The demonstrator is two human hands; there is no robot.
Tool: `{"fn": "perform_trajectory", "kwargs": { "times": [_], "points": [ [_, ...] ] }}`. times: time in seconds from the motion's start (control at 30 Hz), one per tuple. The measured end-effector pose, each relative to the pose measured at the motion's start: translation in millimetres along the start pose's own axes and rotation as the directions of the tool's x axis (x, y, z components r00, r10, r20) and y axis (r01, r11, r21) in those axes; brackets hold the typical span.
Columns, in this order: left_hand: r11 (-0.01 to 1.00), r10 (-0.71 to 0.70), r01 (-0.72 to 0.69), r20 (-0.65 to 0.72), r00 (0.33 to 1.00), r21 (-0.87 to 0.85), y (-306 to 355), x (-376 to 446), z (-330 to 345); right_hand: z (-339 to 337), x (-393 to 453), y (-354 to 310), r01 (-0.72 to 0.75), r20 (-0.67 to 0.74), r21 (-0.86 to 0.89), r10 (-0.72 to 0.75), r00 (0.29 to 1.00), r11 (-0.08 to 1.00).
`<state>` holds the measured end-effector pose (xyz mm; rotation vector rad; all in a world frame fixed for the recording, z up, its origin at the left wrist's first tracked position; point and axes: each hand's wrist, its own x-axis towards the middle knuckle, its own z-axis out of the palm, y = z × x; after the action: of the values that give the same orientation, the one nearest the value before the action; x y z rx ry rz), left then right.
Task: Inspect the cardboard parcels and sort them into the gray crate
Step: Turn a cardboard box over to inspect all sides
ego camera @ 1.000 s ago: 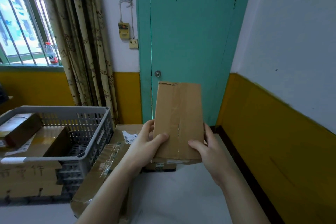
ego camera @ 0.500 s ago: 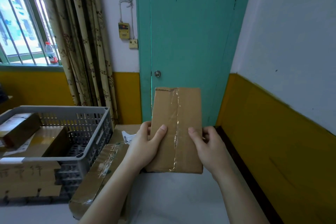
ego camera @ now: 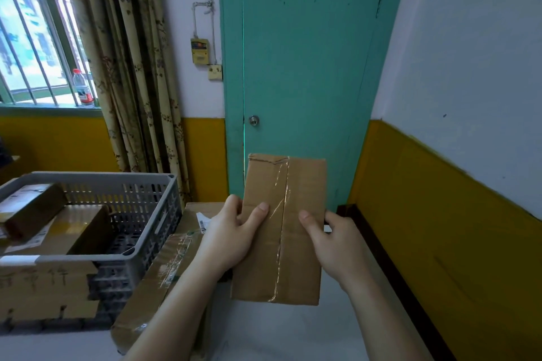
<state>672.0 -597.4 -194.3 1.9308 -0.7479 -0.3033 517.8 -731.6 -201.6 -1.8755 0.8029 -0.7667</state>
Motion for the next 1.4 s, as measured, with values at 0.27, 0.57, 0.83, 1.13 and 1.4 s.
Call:
{"fn": "perform_trajectory", "kwargs": {
  "times": [0.27, 0.57, 0.83, 1.13, 1.4],
  "points": [
    [0.998, -0.008, 0.007, -0.005, 1.000, -0.070, -3.0, -0.9, -0.8, -0.2, 3.0, -1.2, -0.008, -0.070, 0.007, 0.009, 0.998, 1.000],
    [0.995, 0.020, -0.017, 0.034, 0.999, -0.099, -0.1, -7.1, -1.5, -0.5, 3.2, -1.2, 0.015, -0.088, -0.093, -0.023, 0.996, 0.996],
    [0.996, 0.066, -0.064, 0.020, 0.998, -0.057, 5.1, -10.1, 1.5, -1.0, -4.7, -10.8, 0.070, -0.101, -0.125, -0.083, 0.991, 0.990],
    [0.990, 0.009, 0.000, 0.065, 0.998, -0.144, 7.5, -11.7, -1.7, -8.8, -9.9, -18.3, 0.095, -0.025, -0.125, -0.099, 0.995, 0.988],
    [0.975, 0.052, -0.036, 0.069, 0.996, -0.219, -0.7, -10.6, -6.3, -9.9, -11.8, -13.9, 0.013, 0.065, 0.048, -0.017, 0.998, 0.999]
  ]
}}
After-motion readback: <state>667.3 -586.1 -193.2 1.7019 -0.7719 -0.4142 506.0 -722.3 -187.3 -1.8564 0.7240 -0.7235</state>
